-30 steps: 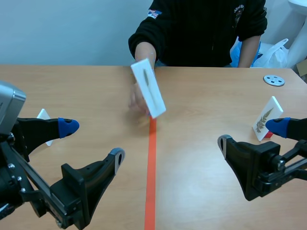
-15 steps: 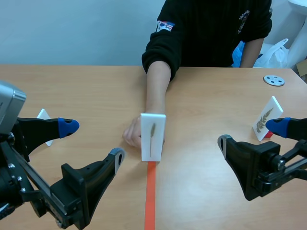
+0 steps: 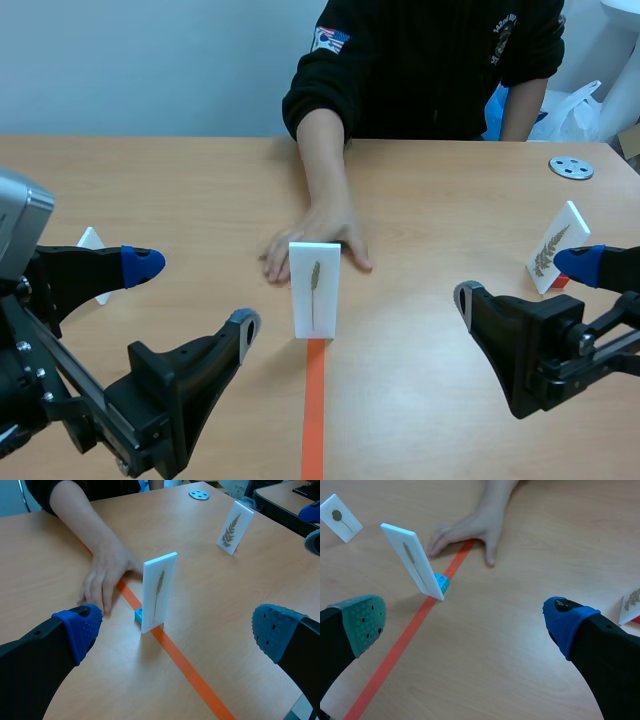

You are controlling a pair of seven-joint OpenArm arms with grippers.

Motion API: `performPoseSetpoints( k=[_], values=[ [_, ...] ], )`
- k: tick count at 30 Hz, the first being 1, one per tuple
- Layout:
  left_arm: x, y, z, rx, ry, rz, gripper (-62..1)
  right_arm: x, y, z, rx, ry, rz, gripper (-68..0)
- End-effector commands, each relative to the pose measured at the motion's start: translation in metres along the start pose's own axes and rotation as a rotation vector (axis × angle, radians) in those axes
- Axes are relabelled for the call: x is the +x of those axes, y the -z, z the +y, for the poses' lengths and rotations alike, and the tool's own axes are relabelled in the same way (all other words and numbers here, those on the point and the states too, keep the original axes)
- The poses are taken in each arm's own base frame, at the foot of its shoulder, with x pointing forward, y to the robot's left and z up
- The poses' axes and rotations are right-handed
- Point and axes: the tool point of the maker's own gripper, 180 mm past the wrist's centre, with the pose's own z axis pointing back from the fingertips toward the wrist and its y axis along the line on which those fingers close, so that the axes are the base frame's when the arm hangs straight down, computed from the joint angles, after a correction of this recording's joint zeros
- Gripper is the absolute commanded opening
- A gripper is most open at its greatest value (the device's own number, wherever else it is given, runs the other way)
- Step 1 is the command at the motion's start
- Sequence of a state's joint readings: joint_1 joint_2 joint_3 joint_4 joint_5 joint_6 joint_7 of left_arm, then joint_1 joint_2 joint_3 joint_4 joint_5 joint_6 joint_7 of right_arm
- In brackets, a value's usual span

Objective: Sort the leaf by its shape. The table is split by an orange tape line. A compound leaf with several leaflets goes to the left side, a simple leaf with one blade goes to the right side. Return to the home posture when a red brick is placed on the table.

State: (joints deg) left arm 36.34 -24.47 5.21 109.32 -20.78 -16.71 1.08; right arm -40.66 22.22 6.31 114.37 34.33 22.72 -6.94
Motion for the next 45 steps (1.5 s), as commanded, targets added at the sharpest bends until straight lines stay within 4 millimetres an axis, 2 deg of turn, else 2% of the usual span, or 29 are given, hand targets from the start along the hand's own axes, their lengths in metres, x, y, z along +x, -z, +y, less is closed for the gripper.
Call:
performPoseSetpoints(
  k=[1, 4, 12, 21, 31, 38, 45],
  values=[
    [0.003, 0.000, 0.000, -0.003, 0.005, -0.011, 1.4, 0.008, 0.001, -0.004, -0.013, -0.003, -0.031, -1.9],
    [-0.003, 0.002, 0.001, -0.014, 0.050, 0.015, 1.4, 0.008, 0.001, -0.004, -0.013, -0.003, -0.031, -1.9],
    [-0.029, 0.015, 0.025, -0.033, 0.058, 0.053, 1.4, 0.008, 0.001, -0.004, -0.013, -0.003, -0.031, -1.9],
    [-0.047, 0.035, 0.050, -0.069, 0.077, 0.031, 1.4, 0.008, 0.001, -0.005, -0.015, -0.003, -0.031, -1.9],
    [-0.071, 0.068, 0.044, -0.180, 0.174, 0.029, 1.4, 0.009, 0.001, -0.006, -0.022, -0.004, -0.036, -1.9],
    [-0.077, 0.098, 0.046, -0.199, 0.156, -0.011, 1.4, 0.008, 0.001, -0.007, -0.025, -0.024, -0.027, -1.9],
    [-0.084, 0.126, 0.017, -0.286, 0.177, -0.014, 1.4, 0.008, 0.001, -0.007, -0.025, -0.024, -0.027, -1.9]
  ],
)
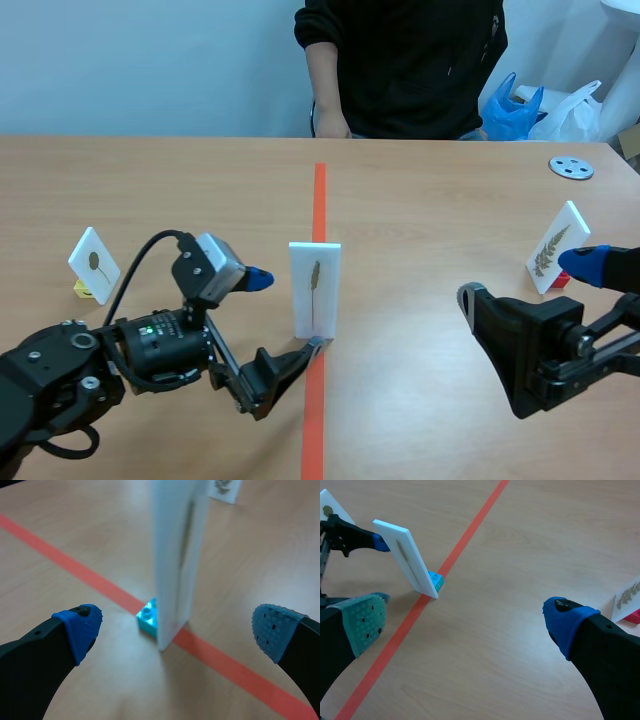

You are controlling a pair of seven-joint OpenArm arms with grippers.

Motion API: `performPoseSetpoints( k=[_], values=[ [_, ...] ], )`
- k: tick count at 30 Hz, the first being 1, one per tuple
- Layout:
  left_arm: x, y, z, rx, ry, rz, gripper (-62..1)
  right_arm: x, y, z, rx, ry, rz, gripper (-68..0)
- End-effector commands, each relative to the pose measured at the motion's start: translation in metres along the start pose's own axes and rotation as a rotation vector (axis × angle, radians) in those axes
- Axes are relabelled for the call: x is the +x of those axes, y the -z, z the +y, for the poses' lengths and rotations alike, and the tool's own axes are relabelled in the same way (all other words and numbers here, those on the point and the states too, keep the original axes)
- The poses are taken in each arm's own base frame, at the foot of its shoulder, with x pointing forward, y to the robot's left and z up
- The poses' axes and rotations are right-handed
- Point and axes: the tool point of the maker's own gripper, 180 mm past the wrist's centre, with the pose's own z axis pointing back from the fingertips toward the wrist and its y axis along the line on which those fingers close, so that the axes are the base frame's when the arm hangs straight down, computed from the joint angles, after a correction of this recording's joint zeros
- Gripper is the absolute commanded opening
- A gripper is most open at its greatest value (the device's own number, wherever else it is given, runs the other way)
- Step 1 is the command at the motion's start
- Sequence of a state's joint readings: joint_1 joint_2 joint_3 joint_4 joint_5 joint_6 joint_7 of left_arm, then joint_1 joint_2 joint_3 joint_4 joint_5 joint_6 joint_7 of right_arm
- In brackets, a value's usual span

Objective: Sort the leaf by its shape. The table is split by an orange tape line. A compound leaf with several leaflets goes to the left side, a simple leaf with one blade goes to the right side. Return to the home posture when a red brick is placed on the table.

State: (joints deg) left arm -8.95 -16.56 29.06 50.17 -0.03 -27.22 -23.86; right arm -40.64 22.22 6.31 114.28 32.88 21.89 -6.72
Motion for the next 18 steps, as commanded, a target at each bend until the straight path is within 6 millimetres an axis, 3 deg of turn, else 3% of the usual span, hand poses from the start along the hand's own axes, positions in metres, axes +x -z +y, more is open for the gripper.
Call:
performPoseSetpoints(
  k=[1, 7, 11, 15, 18],
  values=[
    [0.017, 0.010, -0.001, -0.001, 0.012, -0.052, 1.4, 0.009, 0.001, -0.004, -0.007, -0.003, -0.035, -1.9],
    [0.012, 0.030, 0.001, 0.011, 0.025, -0.037, 1.4, 0.009, 0.001, -0.003, -0.007, -0.003, -0.034, -1.9],
    [0.006, 0.033, 0.005, 0.014, 0.029, -0.022, 1.4, 0.009, 0.001, -0.003, -0.007, -0.003, -0.034, -1.9],
    [0.000, 0.031, 0.007, 0.020, 0.031, -0.006, -7.4, 0.009, 0.001, -0.003, -0.007, -0.003, -0.035, -1.9],
    [0.000, 0.031, 0.006, 0.019, 0.029, -0.008, -8.1, 0.009, 0.001, -0.003, -0.007, -0.003, -0.035, -1.9]
  ],
)
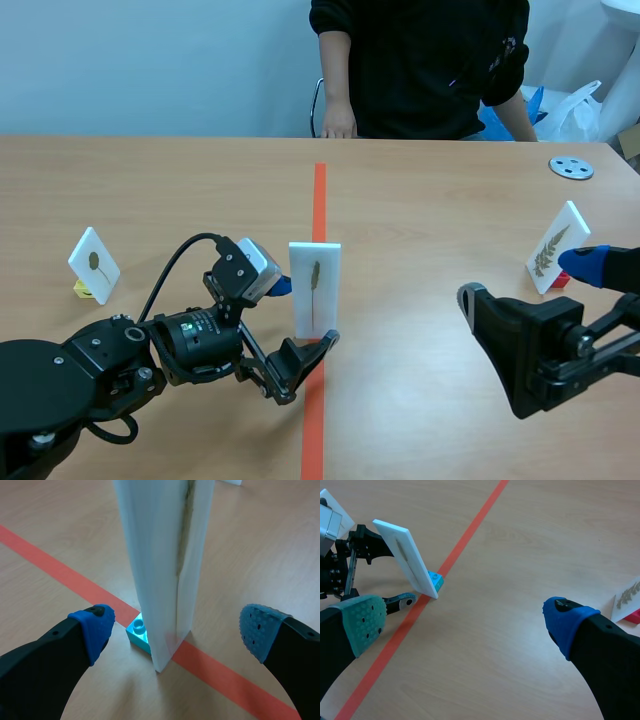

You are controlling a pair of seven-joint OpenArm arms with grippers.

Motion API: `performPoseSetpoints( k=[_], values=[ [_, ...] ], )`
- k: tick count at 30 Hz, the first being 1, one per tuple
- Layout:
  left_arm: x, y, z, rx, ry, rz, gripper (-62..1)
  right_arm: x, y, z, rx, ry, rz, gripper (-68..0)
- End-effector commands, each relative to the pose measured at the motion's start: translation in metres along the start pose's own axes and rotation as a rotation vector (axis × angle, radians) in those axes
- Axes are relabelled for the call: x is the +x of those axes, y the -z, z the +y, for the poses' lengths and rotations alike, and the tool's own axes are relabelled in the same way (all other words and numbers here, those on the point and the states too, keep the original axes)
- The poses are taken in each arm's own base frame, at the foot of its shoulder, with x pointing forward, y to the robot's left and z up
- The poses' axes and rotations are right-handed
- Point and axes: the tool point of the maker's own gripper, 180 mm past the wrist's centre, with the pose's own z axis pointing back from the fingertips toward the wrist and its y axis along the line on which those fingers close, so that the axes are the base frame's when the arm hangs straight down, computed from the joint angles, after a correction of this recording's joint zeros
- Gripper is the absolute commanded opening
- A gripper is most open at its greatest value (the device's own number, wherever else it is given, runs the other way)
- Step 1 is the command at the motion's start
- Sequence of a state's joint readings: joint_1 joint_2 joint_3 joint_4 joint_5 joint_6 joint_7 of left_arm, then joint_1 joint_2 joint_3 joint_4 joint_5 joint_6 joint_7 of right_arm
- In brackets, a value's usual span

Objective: Sort the leaf by its shape. The table is split by an orange tape line. A compound leaf with several leaflets goes to the left side, a simple leaf with one blade goes to the right side. Return to the home posture when a red brick is placed on the table.

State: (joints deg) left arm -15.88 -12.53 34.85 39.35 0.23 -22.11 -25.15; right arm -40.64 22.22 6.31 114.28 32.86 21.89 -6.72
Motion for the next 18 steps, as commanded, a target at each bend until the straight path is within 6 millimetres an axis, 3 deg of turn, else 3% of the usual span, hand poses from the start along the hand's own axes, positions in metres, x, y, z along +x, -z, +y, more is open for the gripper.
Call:
performPoseSetpoints(
  k=[1, 15, 18],
  values=[
    [0.0163, 0.0041, -0.0007, -0.005, 0.004, -0.055, -9.7, 0.0093, 0.0010, -0.0034, -0.007, -0.003, -0.035, -1.9],
    [0.0224, 0.0034, 0.0019, 0.009, -0.027, -0.091, -48.7, 0.0094, 0.0010, -0.0034, -0.007, -0.002, -0.036, -1.9],
    [0.0231, 0.0034, 0.0019, 0.009, -0.027, -0.094, -50.7, 0.0094, 0.0010, -0.0034, -0.007, -0.002, -0.036, -1.9]
  ],
)
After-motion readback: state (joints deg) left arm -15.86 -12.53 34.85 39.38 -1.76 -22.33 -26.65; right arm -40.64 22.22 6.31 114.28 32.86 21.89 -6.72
